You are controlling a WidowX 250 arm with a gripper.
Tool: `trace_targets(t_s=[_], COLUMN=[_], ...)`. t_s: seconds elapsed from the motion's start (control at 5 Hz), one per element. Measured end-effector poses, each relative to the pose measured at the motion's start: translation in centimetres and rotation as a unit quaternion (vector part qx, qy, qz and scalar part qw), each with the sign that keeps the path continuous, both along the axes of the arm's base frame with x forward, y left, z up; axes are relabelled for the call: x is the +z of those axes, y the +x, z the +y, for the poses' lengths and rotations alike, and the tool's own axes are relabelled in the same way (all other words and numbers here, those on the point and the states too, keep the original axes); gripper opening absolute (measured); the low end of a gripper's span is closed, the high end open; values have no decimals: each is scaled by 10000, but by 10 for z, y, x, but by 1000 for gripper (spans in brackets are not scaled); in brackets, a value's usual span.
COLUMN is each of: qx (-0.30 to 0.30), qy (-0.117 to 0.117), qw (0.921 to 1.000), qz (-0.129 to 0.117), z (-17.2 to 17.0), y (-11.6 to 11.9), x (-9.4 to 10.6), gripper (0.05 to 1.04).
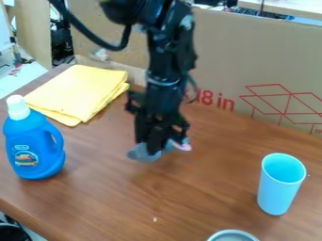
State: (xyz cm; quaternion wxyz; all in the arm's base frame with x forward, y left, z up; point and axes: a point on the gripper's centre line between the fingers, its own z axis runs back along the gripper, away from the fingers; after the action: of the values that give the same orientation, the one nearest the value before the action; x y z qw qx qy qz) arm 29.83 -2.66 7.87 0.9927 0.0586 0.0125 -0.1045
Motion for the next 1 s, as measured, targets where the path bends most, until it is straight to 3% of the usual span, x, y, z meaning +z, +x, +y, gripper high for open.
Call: trace_targets(t_s=[0.2,0.6,0.8,1.0], qx=[-257,-859,-746,-599], qy=[29,-296,-419,-449], qw=[9995,9919,9893,9888], qz=[175,883,1179,1294], z=[-24,-78,-83,-84], y=[-8,-37,-46,-50], x=[13,13,13,13], gripper=[172,99,99,99])
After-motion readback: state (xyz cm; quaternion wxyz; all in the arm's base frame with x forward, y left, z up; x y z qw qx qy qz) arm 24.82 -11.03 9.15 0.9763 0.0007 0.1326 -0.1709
